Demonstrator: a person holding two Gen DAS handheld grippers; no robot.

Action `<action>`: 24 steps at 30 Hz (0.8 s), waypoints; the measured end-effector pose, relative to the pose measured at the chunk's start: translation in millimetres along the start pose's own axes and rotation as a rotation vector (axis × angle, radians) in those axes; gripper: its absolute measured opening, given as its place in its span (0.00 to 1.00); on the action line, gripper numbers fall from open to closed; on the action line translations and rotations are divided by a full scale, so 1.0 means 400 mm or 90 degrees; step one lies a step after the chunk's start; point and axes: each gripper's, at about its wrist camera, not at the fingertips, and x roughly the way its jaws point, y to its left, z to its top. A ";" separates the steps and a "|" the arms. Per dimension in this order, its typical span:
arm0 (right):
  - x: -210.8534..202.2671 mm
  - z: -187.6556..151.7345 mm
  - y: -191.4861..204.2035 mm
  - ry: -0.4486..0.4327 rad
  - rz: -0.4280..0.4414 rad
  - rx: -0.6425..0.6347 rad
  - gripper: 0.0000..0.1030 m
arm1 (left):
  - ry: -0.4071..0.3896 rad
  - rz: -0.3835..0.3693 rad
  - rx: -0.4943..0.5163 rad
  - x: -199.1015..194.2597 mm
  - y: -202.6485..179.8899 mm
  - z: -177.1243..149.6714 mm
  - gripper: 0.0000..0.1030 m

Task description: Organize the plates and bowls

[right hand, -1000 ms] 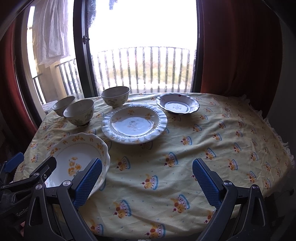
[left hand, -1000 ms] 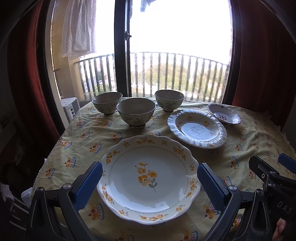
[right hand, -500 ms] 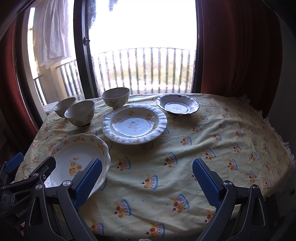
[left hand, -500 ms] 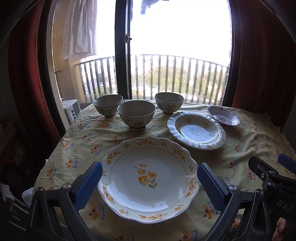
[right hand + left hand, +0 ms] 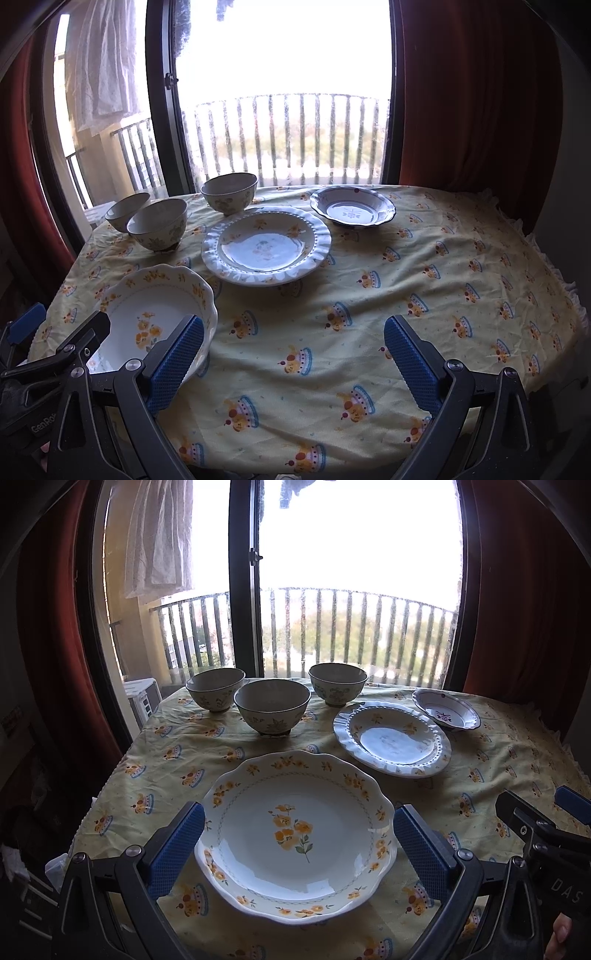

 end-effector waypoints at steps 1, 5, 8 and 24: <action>0.002 0.002 0.002 0.005 0.001 -0.003 0.97 | -0.002 0.005 0.001 -0.002 -0.002 0.004 0.99; 0.003 0.023 0.009 0.013 -0.001 -0.017 0.97 | -0.004 0.016 -0.004 -0.012 -0.007 0.024 0.98; 0.012 0.052 0.019 0.037 0.006 -0.017 0.97 | -0.007 0.025 0.006 -0.018 -0.009 0.051 0.97; 0.007 0.248 0.061 0.112 0.010 0.002 0.97 | 0.058 0.013 0.022 -0.022 0.035 0.249 0.97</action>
